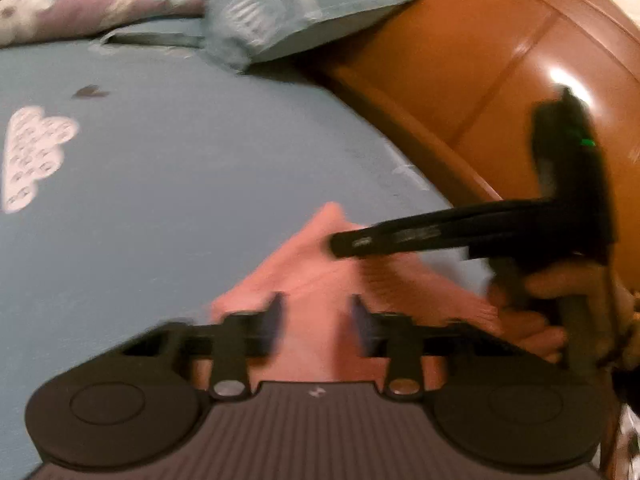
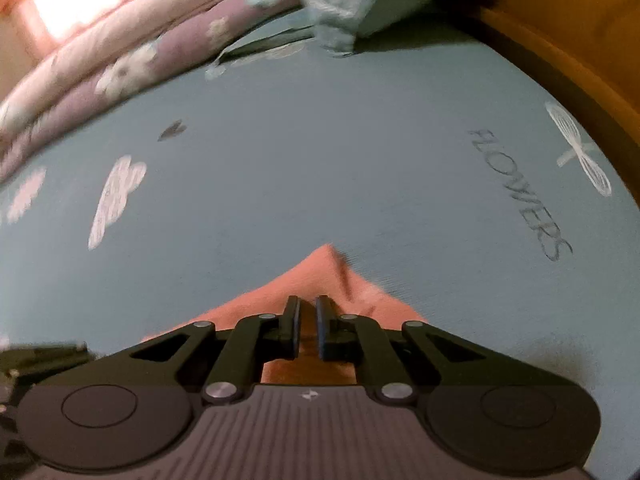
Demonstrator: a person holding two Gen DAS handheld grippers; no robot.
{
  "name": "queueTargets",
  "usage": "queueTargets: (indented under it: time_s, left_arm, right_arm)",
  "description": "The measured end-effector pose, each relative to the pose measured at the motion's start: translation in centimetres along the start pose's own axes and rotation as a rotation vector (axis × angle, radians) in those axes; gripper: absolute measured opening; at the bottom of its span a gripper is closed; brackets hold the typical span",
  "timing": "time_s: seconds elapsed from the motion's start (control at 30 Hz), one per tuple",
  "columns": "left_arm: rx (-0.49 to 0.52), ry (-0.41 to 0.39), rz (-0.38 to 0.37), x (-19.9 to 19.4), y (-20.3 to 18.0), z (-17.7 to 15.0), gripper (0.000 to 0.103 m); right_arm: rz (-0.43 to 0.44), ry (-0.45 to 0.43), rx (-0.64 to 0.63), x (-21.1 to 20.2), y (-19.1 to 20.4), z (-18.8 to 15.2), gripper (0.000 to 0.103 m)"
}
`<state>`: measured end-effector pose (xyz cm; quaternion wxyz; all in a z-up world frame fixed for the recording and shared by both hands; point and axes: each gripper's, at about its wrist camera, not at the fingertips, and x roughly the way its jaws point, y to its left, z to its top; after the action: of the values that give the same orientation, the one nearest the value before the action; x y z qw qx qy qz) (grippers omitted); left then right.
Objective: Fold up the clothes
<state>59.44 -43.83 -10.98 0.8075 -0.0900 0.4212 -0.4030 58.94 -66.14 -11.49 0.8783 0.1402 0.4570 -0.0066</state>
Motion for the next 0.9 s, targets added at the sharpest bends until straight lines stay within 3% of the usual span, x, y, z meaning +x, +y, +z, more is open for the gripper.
queueTargets:
  time_s: [0.07,0.13,0.17,0.27,0.3,0.33,0.4,0.43,0.53,0.6,0.67,0.73,0.8,0.9]
  left_arm:
    - [-0.009,0.004,0.001,-0.7,-0.4,0.5,0.027]
    - [0.039,-0.039,-0.003,-1.2,-1.5,0.8,0.047]
    - [0.065,-0.062,-0.006,-1.4,-2.1,0.9,0.049]
    - [0.058,-0.026,-0.033,0.2,-2.4,1.1,0.046]
    - [0.042,-0.004,-0.041,0.9,-2.3,1.1,0.046]
    - [0.037,0.012,-0.017,1.3,-2.0,1.0,0.042]
    - [0.025,0.023,0.028,1.8,-1.3,0.7,0.025]
    - [0.001,0.023,0.018,1.6,-0.7,0.6,0.023]
    - [-0.055,0.028,-0.008,1.2,0.5,0.7,0.023]
    - [-0.036,0.024,0.039,0.6,0.1,1.1,0.022]
    - [-0.064,0.016,0.027,-0.4,0.4,1.5,0.023]
    - [-0.095,0.018,-0.012,-1.2,0.5,2.0,0.03]
    - [-0.091,0.046,-0.058,-1.2,-0.1,2.4,0.031]
    - [-0.084,0.166,-0.143,0.5,-0.7,2.0,0.036]
  right_arm:
    - [0.012,-0.024,0.011,-0.9,-0.4,0.7,0.013]
    - [0.04,-0.059,0.002,-1.8,-0.3,1.5,0.014]
    - [0.088,-0.052,0.0,-1.7,-0.2,1.8,0.014]
    - [0.123,0.042,-0.094,0.5,0.9,1.8,0.014]
    - [0.118,0.062,-0.124,1.3,1.1,1.6,0.01]
    - [0.12,0.06,-0.126,1.6,0.8,1.8,0.006]
    - [0.125,0.053,-0.123,2.1,0.0,2.2,0.0]
    - [0.134,0.051,-0.1,2.1,-0.5,2.6,0.0]
    - [0.162,0.047,-0.025,2.2,-2.3,3.8,0.0]
    - [0.145,0.034,-0.021,1.4,-2.6,4.0,0.004]
    - [0.187,0.033,-0.017,-0.5,-2.7,3.8,0.012]
    - [0.244,0.05,-0.035,-1.9,-2.5,3.4,0.012]
    - [0.314,0.087,-0.077,-2.7,-2.1,2.8,0.012]
    - [0.385,0.184,-0.16,-2.3,-1.3,1.1,0.012]
